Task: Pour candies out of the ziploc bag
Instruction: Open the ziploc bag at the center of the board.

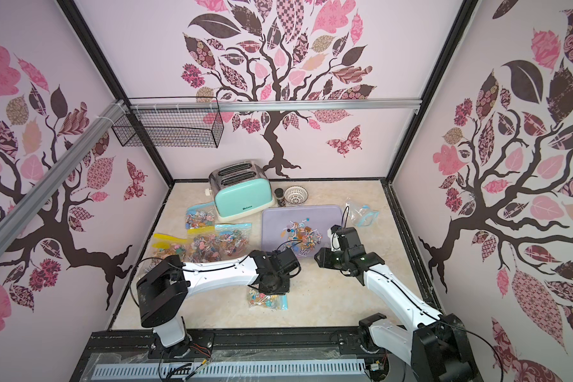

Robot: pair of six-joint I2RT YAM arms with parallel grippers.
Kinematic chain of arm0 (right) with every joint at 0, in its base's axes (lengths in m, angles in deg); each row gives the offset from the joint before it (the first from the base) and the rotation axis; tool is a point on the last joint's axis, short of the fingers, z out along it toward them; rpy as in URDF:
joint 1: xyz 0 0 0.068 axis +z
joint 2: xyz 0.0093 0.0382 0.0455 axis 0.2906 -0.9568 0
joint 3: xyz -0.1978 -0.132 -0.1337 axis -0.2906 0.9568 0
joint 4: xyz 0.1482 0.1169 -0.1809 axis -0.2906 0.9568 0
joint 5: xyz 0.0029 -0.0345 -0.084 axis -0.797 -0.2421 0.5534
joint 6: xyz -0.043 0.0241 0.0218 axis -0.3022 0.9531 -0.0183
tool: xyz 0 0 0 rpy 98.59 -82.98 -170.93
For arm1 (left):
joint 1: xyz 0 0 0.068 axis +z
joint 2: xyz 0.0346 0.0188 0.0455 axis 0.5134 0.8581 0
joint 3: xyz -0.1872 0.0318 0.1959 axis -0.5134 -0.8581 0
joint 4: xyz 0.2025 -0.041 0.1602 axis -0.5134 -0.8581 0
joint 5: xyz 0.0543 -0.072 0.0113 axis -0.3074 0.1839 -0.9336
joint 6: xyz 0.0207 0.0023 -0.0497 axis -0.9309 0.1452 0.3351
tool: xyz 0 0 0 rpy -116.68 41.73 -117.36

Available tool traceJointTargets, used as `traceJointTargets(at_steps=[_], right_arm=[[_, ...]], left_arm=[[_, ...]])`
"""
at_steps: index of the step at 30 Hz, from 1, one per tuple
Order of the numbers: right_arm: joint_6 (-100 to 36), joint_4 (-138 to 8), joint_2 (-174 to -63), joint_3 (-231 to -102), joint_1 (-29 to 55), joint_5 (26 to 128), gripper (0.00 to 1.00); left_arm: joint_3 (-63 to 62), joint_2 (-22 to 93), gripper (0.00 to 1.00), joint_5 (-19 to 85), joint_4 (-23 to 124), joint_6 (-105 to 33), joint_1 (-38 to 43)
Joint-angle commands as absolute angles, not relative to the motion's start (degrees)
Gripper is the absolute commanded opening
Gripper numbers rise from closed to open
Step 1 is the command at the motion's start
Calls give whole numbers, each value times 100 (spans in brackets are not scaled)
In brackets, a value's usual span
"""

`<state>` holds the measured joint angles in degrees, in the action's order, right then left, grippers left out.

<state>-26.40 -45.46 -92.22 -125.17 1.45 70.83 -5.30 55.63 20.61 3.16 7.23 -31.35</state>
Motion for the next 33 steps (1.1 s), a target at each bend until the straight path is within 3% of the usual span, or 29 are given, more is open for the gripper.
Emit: traceJointTargets(at_steps=[1, 26, 33], right_arm=[[-2721, -4641, -9133, -12436, 131, 6932, 49], [-2739, -4707, -9132, -12409, 130, 6800, 49], [-2747, -4710, -9098, -12389, 130, 6800, 48]], left_arm=[[-333, 5736, 25, 2042, 466, 985, -3131], [-170, 6238, 26, 2034, 221, 1007, -3143], [-182, 6309, 17, 2038, 212, 1020, -3165]])
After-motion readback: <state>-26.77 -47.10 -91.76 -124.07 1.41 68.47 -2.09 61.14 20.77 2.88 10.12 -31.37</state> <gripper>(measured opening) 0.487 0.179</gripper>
